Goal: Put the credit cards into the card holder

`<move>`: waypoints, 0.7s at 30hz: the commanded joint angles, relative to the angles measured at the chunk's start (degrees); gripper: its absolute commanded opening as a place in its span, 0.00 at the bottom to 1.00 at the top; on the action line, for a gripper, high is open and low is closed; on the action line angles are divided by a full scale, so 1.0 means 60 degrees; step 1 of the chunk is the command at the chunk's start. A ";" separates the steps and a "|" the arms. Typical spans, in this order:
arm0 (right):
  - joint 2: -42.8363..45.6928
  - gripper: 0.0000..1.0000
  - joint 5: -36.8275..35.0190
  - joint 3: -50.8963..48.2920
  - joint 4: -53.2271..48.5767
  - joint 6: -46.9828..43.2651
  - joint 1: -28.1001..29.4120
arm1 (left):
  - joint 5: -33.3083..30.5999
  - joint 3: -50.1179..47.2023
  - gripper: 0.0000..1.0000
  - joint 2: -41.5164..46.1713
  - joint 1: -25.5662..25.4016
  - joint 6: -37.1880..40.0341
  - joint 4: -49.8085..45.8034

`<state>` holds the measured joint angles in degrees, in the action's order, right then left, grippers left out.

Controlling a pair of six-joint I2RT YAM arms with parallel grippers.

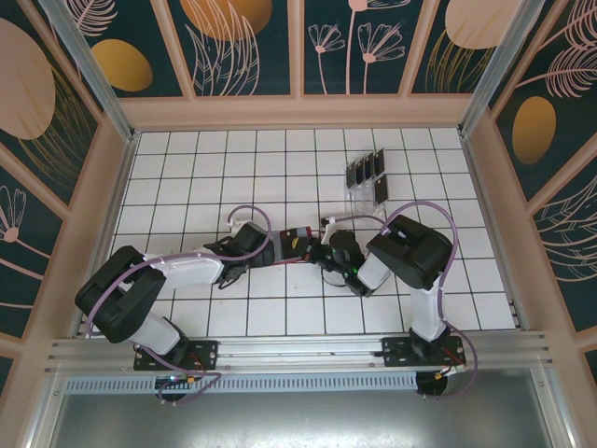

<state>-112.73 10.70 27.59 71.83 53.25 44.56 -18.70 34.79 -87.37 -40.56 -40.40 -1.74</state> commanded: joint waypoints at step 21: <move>-0.0434 0.00 0.0958 0.0591 -0.1472 0.0310 -0.0146 | -0.0180 -0.0296 0.99 -0.0147 0.0049 0.0006 -0.0897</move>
<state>-113.34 14.55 30.15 67.88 55.51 43.90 -18.70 34.79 -87.37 -40.56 -40.40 -1.74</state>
